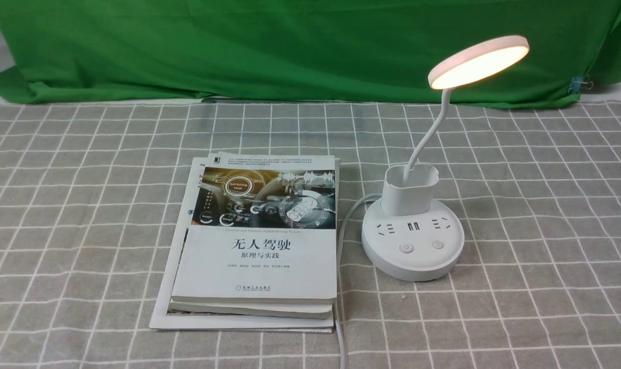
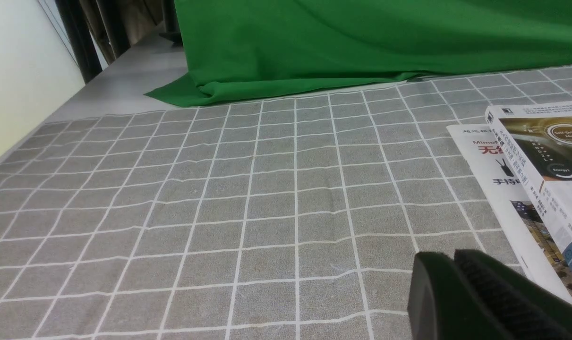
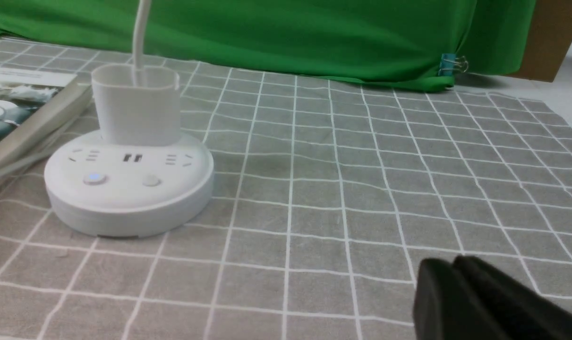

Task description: Turn on the desk lamp on the grey coffee tablecloth with your hand.

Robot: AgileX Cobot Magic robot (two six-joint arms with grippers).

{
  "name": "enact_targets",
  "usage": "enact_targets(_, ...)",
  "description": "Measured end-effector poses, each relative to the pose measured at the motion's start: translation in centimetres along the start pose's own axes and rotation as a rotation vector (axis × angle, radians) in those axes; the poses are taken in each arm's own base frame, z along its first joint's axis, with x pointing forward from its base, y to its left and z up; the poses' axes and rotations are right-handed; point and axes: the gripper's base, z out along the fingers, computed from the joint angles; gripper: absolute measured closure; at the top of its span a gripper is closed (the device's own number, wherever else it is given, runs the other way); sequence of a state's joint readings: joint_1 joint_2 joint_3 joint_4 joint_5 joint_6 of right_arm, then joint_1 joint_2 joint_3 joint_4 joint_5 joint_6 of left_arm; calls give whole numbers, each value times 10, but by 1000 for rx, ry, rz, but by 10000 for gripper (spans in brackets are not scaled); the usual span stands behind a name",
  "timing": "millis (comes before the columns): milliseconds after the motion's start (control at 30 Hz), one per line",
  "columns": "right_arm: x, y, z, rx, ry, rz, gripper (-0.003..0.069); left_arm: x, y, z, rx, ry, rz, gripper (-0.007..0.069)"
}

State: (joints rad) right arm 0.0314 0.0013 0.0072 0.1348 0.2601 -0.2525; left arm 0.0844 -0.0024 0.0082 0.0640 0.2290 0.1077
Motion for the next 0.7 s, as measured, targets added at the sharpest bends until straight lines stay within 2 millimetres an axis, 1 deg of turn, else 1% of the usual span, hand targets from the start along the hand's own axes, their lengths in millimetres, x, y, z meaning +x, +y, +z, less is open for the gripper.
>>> enact_targets(467,0,0,0,0,0,0,536,0,0,0,0,0,0,606)
enact_targets(700,0,0,0,0,0,-1,527,0,0,0,0,0,0,606)
